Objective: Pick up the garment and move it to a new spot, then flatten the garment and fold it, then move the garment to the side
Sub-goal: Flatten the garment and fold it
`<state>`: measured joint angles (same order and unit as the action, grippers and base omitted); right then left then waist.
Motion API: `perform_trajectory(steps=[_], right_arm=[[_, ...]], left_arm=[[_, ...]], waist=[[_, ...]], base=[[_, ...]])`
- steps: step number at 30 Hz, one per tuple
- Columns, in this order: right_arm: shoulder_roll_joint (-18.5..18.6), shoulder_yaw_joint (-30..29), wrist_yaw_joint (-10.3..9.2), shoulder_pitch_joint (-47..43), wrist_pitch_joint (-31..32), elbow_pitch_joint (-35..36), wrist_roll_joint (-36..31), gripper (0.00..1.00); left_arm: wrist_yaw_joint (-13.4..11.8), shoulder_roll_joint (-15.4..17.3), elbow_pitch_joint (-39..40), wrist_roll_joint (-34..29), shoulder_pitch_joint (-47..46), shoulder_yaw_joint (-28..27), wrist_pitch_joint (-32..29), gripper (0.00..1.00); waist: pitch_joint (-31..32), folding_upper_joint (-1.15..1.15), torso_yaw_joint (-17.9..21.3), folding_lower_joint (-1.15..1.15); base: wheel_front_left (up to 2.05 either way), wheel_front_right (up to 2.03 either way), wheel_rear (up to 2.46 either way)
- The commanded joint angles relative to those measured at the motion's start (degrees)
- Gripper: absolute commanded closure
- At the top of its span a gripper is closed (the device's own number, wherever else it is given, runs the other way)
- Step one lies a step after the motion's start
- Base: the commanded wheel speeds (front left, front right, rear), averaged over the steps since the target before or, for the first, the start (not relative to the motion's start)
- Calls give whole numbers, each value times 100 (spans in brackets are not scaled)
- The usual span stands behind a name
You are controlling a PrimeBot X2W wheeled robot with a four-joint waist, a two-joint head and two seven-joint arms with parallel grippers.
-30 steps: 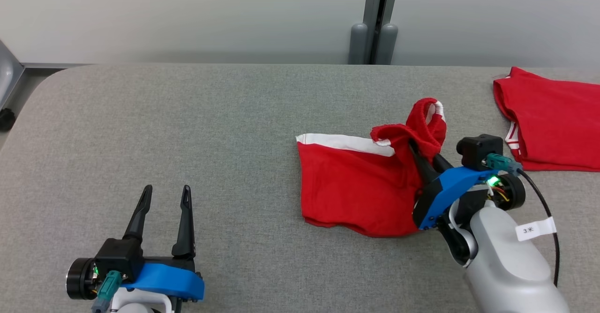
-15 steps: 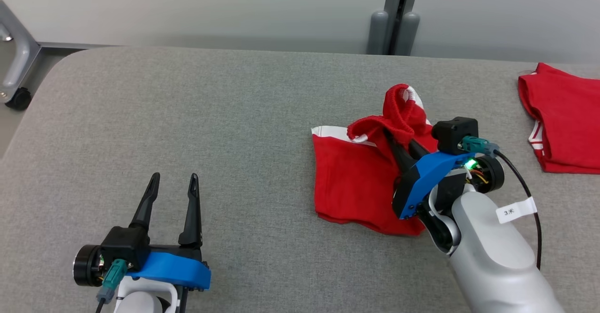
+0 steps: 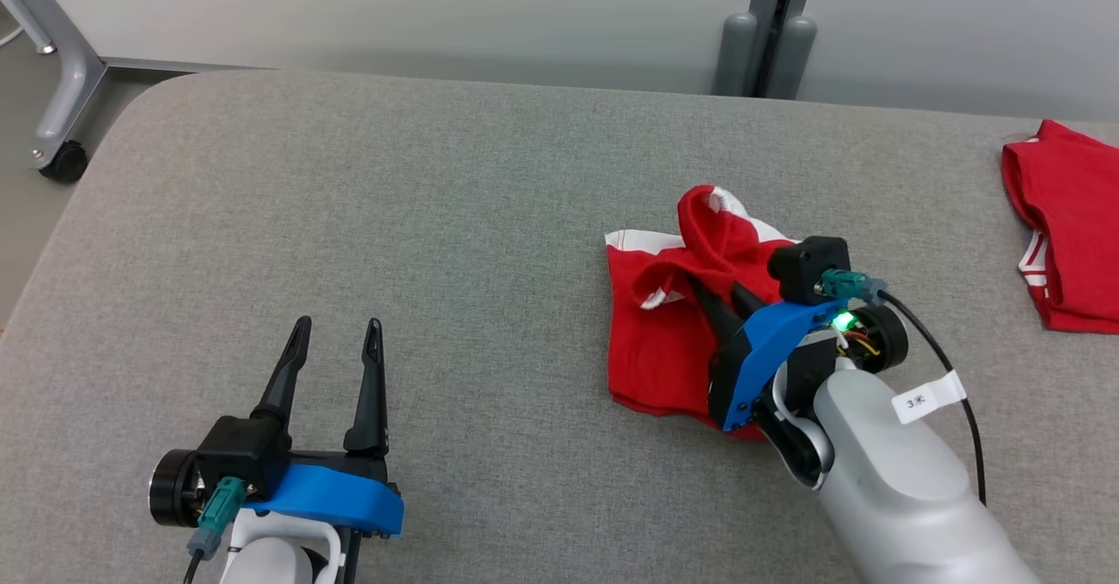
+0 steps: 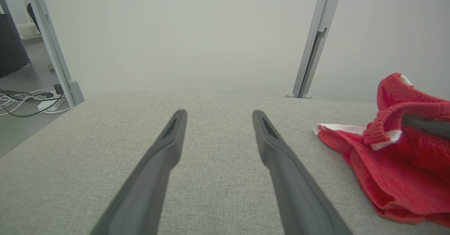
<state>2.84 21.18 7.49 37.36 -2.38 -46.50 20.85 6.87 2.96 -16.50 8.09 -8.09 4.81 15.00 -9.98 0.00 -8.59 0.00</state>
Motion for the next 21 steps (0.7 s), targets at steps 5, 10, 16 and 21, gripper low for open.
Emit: perform_trajectory(steps=[5,10,16,21], right_arm=[[13,383,1,-24,-104,-75,325,0],[13,661,1,-59,-333,-52,441,0],[12,663,1,-143,-683,109,239,0],[28,280,1,-332,-926,408,-62,0]], left_arm=[[-39,-10,-10,31,-64,7,23,0],[-41,-10,-21,-13,28,-88,23,0],[-33,-10,-20,-98,128,-163,23,0],[-19,-8,13,-155,239,-250,23,0]], waist=[[-19,0,-22,0],[45,0,58,0],[199,0,242,0],[354,0,413,0]], base=[[0,0,0],[0,0,0],[0,0,0],[0,0,0]])
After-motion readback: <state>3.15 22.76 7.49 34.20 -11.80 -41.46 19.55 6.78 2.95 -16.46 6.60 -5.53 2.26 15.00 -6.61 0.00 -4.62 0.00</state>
